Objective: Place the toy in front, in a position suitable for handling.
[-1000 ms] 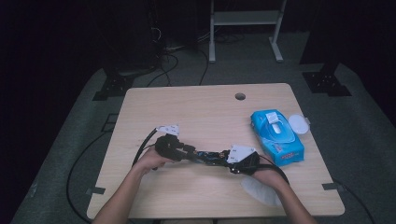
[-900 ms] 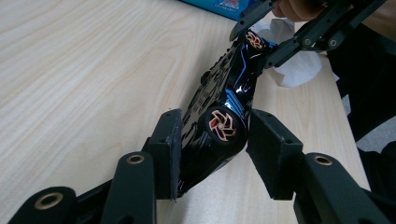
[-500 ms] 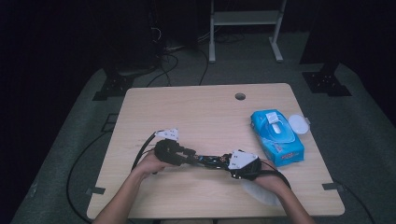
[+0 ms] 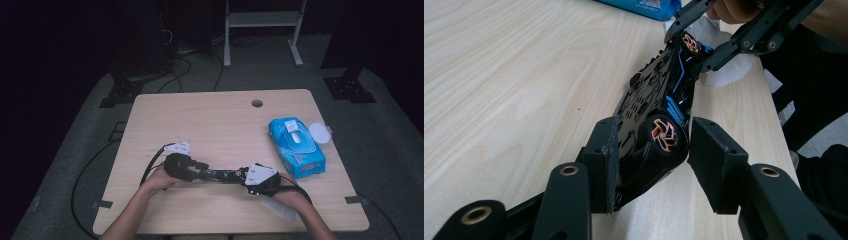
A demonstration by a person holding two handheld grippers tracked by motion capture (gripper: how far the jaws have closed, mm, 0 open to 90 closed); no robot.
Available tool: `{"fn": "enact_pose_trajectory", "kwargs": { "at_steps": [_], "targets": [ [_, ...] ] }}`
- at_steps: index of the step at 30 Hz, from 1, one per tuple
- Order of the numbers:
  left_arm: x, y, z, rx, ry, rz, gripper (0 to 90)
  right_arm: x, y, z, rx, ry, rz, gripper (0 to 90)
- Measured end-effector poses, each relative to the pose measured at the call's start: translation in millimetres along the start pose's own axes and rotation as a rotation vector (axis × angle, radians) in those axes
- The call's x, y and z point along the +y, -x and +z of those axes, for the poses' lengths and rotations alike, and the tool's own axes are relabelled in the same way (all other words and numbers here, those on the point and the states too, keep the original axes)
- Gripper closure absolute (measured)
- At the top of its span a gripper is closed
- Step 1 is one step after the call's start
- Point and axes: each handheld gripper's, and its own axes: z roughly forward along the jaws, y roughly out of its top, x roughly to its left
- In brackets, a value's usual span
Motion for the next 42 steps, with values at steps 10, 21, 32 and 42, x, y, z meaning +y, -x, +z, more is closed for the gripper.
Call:
{"fn": "enact_pose_trajectory", "kwargs": {
  "at_steps": [10,21,32,42],
  "targets": [
    [-4.7,6.7,0.2,0.01,0.009,0.02,54.0,-3.2,-1.8,-9.9,0.043,0.012,0.067,51.8],
    [-13.4,13.3,7.4,0.039,-0.05,0.057,56.9,0.0,7.1,-10.0,0.131,0.019,0.238,48.0],
    [-13.8,15.9,8.0,0.035,-0.061,0.072,53.9,-3.9,7.1,-1.6,0.143,-0.029,0.26,44.1],
    [-14.3,16.0,7.9,0.056,-0.05,0.084,46.7,1.0,-6.3,-5.2,0.186,-0.043,0.293,30.0]
  ]
}}
